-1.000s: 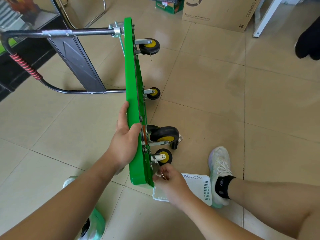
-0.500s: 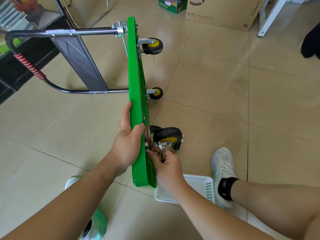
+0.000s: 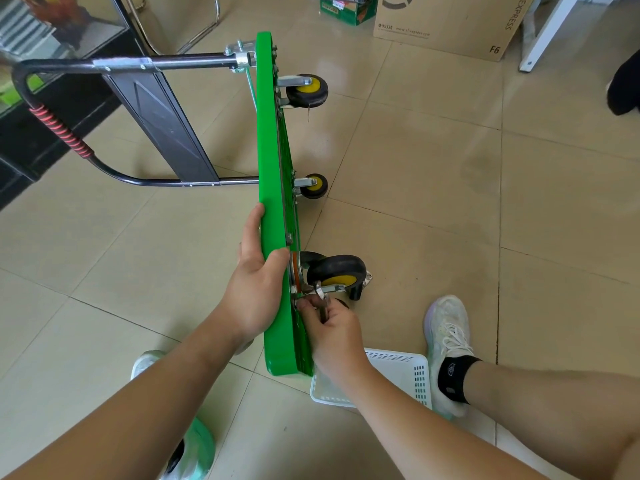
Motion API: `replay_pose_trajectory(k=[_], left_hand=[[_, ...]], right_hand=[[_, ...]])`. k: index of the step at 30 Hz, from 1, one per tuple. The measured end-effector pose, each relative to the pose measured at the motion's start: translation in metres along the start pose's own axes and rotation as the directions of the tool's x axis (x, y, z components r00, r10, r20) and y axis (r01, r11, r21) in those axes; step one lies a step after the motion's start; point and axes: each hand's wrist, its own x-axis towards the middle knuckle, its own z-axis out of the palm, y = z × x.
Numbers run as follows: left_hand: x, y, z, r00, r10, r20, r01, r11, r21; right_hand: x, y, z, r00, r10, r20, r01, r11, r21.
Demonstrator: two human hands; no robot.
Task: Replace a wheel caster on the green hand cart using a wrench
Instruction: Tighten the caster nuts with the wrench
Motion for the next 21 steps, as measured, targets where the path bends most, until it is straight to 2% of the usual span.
replay_pose_trajectory(k=[4, 7, 10, 16, 21], left_hand=[[0.001, 0.000, -0.001, 1.000, -0.001, 0.001, 0.001, 1.000, -0.004], [0.001, 0.000, -0.001, 1.000, -0.003, 0.003, 0.003, 1.000, -0.006], [0.001, 0.000, -0.001, 1.000, 0.001, 0.002, -0.001, 1.000, -0.007], [0.000, 0.001, 0.000, 1.000, 0.006, 0.002, -0.006, 1.000, -0.002], [-0.001, 0.002, -0.001, 1.000, -0.001, 0.004, 0.001, 1.000, 0.008]], right_hand=[[-0.002, -0.005, -0.004, 0.999, -0.041, 0.012, 0.042, 0.998, -0.057], [-0.004, -0.001, -0.003, 0.997, -0.081, -0.002, 0.081, 0.997, -0.016], [-0.005, 0.000, 0.000, 0.998, -0.064, -0.004, 0.064, 0.998, 0.015], [-0.004, -0.006, -0.001, 0.999, -0.020, 0.042, 0.023, 0.998, -0.065], [-0.008, -0.007, -0.002, 0.996, -0.089, 0.019, 0.090, 0.994, -0.056]])
